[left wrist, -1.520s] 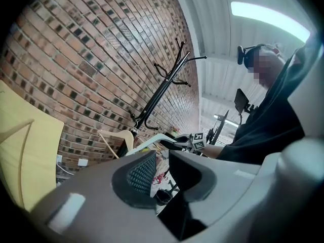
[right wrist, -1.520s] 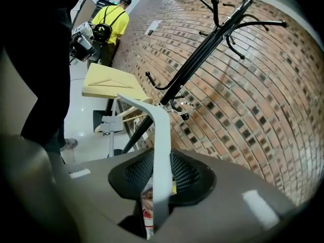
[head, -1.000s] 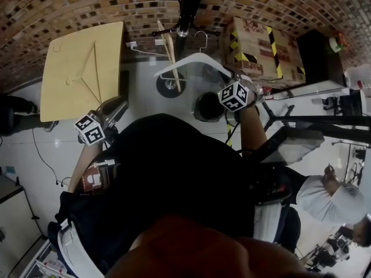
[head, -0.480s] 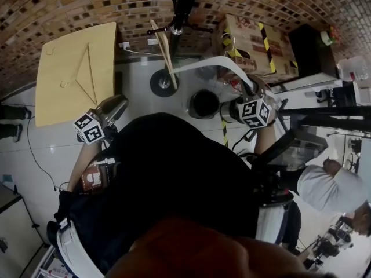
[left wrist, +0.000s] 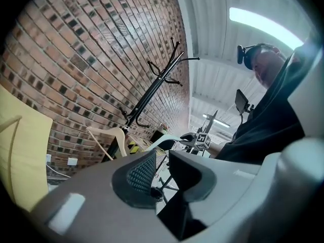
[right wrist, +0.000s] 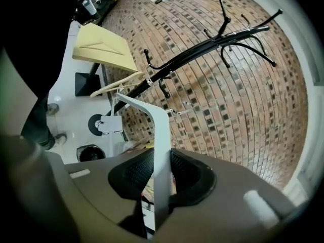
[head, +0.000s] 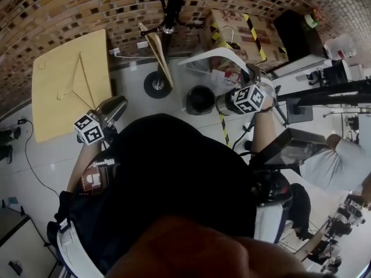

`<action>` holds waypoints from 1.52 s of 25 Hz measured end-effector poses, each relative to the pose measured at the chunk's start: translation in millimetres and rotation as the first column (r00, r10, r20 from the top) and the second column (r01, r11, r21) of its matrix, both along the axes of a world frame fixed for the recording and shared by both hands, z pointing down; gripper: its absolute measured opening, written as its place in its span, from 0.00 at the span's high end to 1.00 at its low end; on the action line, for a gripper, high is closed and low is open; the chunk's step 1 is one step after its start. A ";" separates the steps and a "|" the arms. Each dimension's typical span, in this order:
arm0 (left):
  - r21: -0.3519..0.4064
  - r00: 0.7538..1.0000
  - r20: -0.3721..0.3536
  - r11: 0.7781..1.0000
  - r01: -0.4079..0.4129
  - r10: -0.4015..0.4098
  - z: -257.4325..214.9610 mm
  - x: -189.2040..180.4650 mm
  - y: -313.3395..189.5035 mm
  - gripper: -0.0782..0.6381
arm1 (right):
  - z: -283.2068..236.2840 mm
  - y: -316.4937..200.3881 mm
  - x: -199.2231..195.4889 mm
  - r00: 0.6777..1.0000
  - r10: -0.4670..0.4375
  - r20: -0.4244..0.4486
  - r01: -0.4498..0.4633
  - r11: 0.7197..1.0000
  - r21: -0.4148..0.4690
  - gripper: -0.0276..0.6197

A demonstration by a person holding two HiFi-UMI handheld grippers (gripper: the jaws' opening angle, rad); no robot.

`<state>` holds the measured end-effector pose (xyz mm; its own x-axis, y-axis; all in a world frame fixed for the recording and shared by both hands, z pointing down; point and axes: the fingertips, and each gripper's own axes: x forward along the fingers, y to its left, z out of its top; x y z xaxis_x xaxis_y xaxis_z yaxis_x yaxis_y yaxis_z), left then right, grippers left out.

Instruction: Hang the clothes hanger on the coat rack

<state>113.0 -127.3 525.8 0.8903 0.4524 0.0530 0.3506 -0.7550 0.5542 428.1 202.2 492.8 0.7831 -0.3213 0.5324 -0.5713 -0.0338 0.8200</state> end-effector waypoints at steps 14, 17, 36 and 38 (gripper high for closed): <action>-0.004 0.999 0.026 0.999 0.048 -0.047 5.7 -51.2 -57.3 0.78 | 34.5 -111.4 10.6 0.995 -0.036 -0.098 0.013 0.973 -0.231 0.78; -0.008 0.998 0.024 0.998 0.057 -0.056 6.6 -58.6 -64.2 0.78 | 44.3 -123.3 8.6 0.995 -0.030 -0.094 0.005 0.967 -0.256 0.78; -0.003 0.997 0.029 0.997 0.072 -0.072 6.8 -93.2 -87.9 0.78 | 143.0 -154.7 -60.8 0.966 0.059 0.252 -0.087 0.991 0.101 0.63; -0.006 0.997 0.028 0.997 0.071 -0.071 8.7 -97.3 -90.7 0.78 | 140.1 -145.5 -72.6 0.951 0.049 0.306 -0.106 0.980 0.171 0.62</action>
